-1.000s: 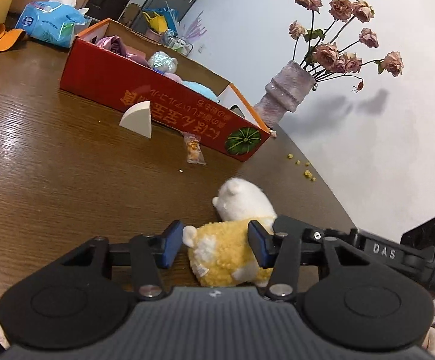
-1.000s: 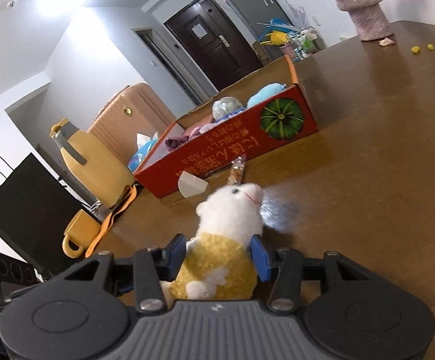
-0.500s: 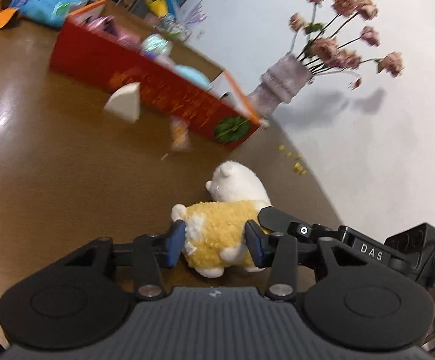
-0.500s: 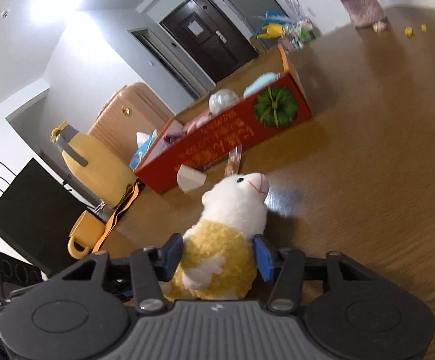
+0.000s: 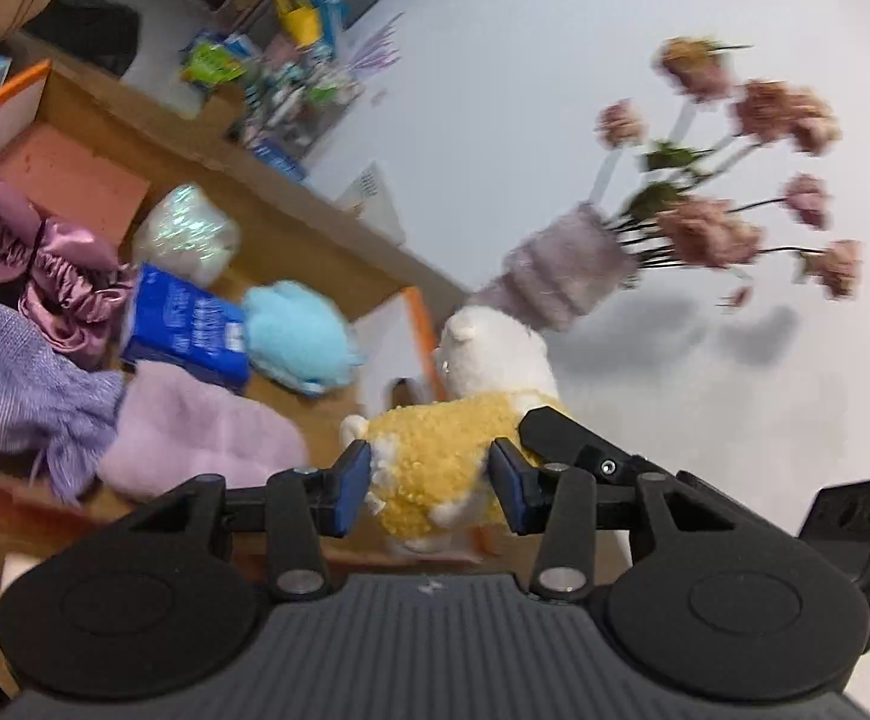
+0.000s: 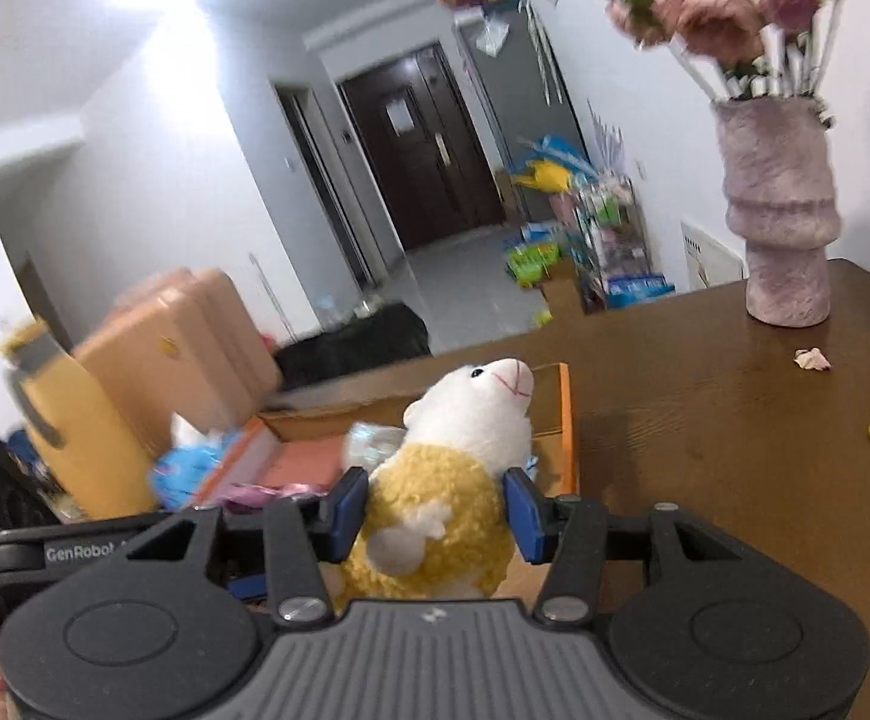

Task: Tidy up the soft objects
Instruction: 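Carry the sheep with the left tool into the box and release, then withdraw the left tool and approach the white wedge sponge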

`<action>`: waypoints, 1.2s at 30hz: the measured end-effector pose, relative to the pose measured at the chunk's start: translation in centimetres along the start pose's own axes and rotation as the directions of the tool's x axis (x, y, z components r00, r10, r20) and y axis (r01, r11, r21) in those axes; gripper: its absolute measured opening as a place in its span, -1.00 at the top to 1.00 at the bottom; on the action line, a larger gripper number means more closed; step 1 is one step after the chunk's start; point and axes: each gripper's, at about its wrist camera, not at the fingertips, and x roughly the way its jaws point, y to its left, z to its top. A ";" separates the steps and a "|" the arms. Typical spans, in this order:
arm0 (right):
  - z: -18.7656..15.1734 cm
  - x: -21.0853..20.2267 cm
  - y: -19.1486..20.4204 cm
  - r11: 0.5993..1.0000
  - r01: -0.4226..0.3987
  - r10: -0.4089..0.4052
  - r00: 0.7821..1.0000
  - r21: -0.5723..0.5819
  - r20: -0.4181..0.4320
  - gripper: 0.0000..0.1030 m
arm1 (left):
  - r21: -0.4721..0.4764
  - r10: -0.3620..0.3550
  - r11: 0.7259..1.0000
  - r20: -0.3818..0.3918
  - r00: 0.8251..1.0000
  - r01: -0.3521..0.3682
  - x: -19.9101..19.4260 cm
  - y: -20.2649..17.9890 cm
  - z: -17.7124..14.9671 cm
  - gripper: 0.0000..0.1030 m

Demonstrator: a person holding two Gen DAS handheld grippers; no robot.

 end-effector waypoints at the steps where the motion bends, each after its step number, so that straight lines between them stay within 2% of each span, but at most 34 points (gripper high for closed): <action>1: 0.0 1.2 0.1 1.000 0.016 -0.016 1.000 -0.012 -0.022 0.08 | -0.006 0.030 1.000 -0.021 0.999 -0.030 1.0 0.6 0.2 0.26; 2: -0.1 2.3 0.2 0.999 0.031 -0.032 0.998 -0.028 -0.049 0.09 | 0.002 0.062 0.998 -0.036 0.997 -0.062 1.7 1.0 0.2 0.33; 5: -1.1 4.5 0.9 0.992 0.089 -0.097 0.991 -0.090 -0.089 0.13 | 0.112 0.152 0.983 -0.036 0.988 -0.147 2.6 0.3 -0.1 0.44; 10: -1.8 4.9 1.4 0.984 0.119 -0.137 0.981 -0.134 -0.138 0.25 | 0.173 0.204 0.966 -0.053 0.978 -0.192 2.8 -0.2 -0.3 0.49; 14: -1.9 5.4 1.6 0.980 0.104 -0.138 0.969 -0.167 -0.205 0.56 | 0.234 0.246 0.945 -0.051 0.968 -0.228 2.4 -0.6 -0.8 0.58; 19: -0.9 4.1 1.6 0.984 0.108 -0.136 0.969 -0.142 -0.208 0.57 | 0.313 0.287 0.913 -0.033 0.957 -0.263 1.7 -2.1 -1.2 0.53; 21: 0.0 2.2 2.3 0.983 0.104 -0.130 0.976 -0.150 -0.177 0.57 | 0.359 0.279 0.894 0.018 0.960 -0.267 -0.6 -3.3 -0.8 0.48; 23: 1.1 -0.1 2.9 0.983 0.101 -0.123 0.983 -0.153 -0.139 0.55 | 0.387 0.288 0.873 0.080 0.954 -0.296 -3.3 -4.7 -0.1 0.45; 26: 2.7 -3.7 4.4 0.980 0.107 -0.121 0.990 -0.168 -0.078 0.55 | 0.414 0.315 0.837 0.171 0.934 -0.358 -7.7 -6.5 0.8 0.44; 28: 3.3 -6.2 5.2 0.977 0.107 -0.115 0.993 -0.183 -0.035 0.53 | 0.444 0.327 0.799 0.247 0.912 -0.407 -10.7 -7.6 0.7 0.22; 31: 2.8 -10.2 6.0 0.978 0.094 -0.089 0.995 -0.188 0.036 0.27 | 0.476 0.342 0.731 0.365 0.866 -0.489 -14.5 -8.3 -0.6 -0.21; 32: 2.5 -11.1 6.1 0.978 0.090 -0.080 0.995 -0.186 0.059 0.03 | 0.482 0.346 0.712 0.393 0.852 -0.511 -15.7 -8.4 -1.1 -0.28; 33: 2.2 -12.0 6.3 0.979 0.095 -0.080 0.993 -0.180 0.086 -0.34 | 0.484 0.351 0.697 0.413 0.840 -0.529 -16.6 -8.5 -1.5 -0.48; 34: 1.8 -12.8 6.6 0.979 0.108 -0.088 0.989 -0.172 0.122 -0.54 | 0.478 0.354 0.690 0.432 0.830 -0.543 -17.3 -8.5 -1.9 -0.67; 35: 1.4 -13.7 6.9 0.978 0.126 -0.098 0.981 -0.167 0.167 -0.83 | 0.468 0.353 0.686 0.454 0.818 -0.556 -18.0 -8.5 -2.3 -0.73; 36: 1.0 -14.4 7.4 0.975 0.141 -0.105 0.973 -0.170 0.206 -0.82 | 0.458 0.354 0.684 0.472 0.807 -0.568 -18.6 -8.6 -2.6 -0.78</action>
